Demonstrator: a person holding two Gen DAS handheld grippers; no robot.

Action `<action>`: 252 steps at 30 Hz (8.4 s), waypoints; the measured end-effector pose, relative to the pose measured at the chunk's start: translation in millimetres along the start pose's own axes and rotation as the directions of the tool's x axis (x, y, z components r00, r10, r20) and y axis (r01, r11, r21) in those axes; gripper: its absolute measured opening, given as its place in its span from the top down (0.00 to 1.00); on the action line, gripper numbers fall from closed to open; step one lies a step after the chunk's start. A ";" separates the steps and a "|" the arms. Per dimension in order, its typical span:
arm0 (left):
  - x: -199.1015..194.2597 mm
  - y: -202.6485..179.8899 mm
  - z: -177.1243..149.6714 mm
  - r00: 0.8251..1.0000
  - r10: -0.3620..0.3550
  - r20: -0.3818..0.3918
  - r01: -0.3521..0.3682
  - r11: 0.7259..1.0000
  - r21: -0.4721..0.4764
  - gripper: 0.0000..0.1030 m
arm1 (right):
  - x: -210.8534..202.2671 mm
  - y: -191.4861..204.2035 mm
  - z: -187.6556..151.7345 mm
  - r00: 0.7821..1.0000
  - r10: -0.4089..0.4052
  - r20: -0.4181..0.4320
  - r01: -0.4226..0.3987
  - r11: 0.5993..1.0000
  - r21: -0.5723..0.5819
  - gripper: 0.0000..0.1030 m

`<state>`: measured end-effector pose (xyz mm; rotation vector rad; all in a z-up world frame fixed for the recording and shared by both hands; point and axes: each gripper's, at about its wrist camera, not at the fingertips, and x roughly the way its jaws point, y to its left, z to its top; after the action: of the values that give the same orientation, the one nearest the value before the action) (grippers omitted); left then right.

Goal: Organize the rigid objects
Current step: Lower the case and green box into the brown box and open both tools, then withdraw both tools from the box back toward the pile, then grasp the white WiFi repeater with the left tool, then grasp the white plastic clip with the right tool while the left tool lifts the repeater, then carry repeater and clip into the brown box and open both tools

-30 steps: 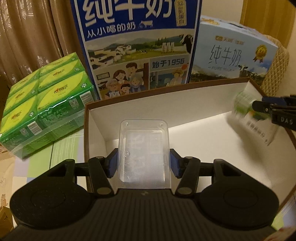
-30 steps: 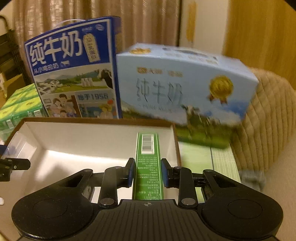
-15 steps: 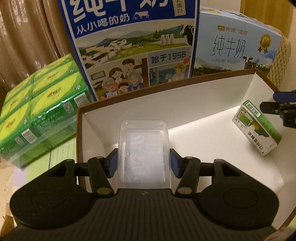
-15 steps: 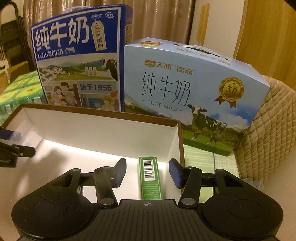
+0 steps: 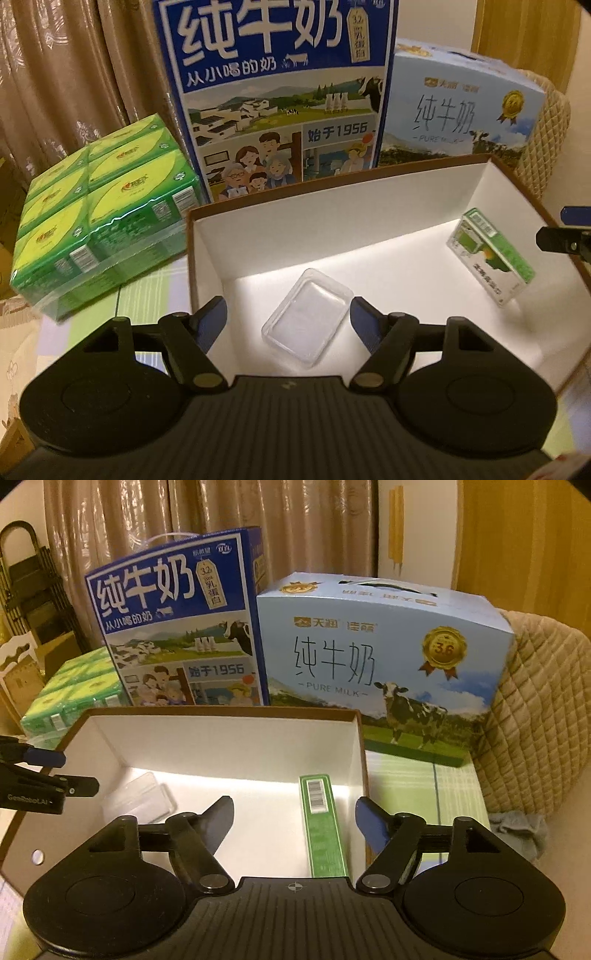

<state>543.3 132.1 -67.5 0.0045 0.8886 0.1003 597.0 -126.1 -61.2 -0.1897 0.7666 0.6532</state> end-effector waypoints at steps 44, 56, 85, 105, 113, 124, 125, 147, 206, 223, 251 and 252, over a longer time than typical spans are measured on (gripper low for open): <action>-201.1 -21.8 -171.7 0.996 -0.075 -0.046 0.066 0.983 -0.172 0.32 | -170.3 42.5 -122.5 0.998 0.058 -0.039 -0.054 0.993 0.104 0.29; -195.3 -40.1 -221.6 0.982 -0.119 -0.147 0.092 0.980 -0.178 0.32 | -179.1 51.3 -179.5 0.984 0.084 -0.156 -0.070 0.993 0.094 0.29; -150.9 -80.1 -252.7 0.975 -0.122 -0.184 0.095 0.984 -0.147 0.32 | -160.1 39.2 -233.6 0.949 0.093 -0.301 -0.066 0.993 0.099 0.29; -121.0 -100.4 -255.4 0.981 -0.029 -0.194 0.024 0.999 -0.028 0.50 | -154.0 20.9 -241.6 0.942 0.067 -0.328 -0.026 0.991 0.129 0.29; -127.3 -103.6 -261.3 0.986 -0.004 -0.164 0.005 1.000 0.002 0.50 | -150.7 18.9 -239.8 0.942 0.075 -0.328 -0.036 0.992 0.125 0.29; -168.6 -93.5 -261.0 0.996 -0.003 -0.086 0.001 0.999 -0.033 0.50 | -139.1 16.5 -229.1 0.965 0.071 -0.252 -0.062 0.997 0.044 0.34; -172.6 -92.8 -260.0 0.997 0.000 -0.077 -0.003 0.999 -0.037 0.50 | -135.1 15.8 -226.7 0.967 0.075 -0.243 -0.069 0.997 0.034 0.40; -201.8 -58.2 -277.6 0.994 0.068 -0.084 -0.078 0.988 -0.134 0.50 | -103.2 25.3 -246.9 0.882 0.237 -0.407 -0.256 0.967 0.008 0.83; -199.3 -68.5 -159.9 0.994 -0.035 0.103 0.034 0.999 0.011 0.50 | -171.6 63.2 -140.6 0.965 0.229 -0.131 -0.245 0.962 -0.121 0.64; -79.9 -76.0 -15.2 0.991 -0.088 0.097 0.073 0.986 0.152 0.50 | -64.4 27.0 -22.5 0.986 0.158 -0.054 -0.160 0.987 -0.035 0.64; 74.9 -96.8 8.7 0.979 -0.116 -0.167 0.152 0.963 0.220 0.44 | 73.2 7.4 -13.0 0.960 0.055 -0.275 -0.040 0.997 0.059 0.64; 73.9 -96.9 9.9 0.980 -0.115 -0.163 0.151 0.962 0.227 0.44 | 73.7 7.5 -13.2 0.960 0.056 -0.275 -0.041 0.997 0.061 0.64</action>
<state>605.5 42.7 -122.9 0.1632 1.0437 -0.1347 624.2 -90.1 -121.4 -0.2150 1.0606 0.6589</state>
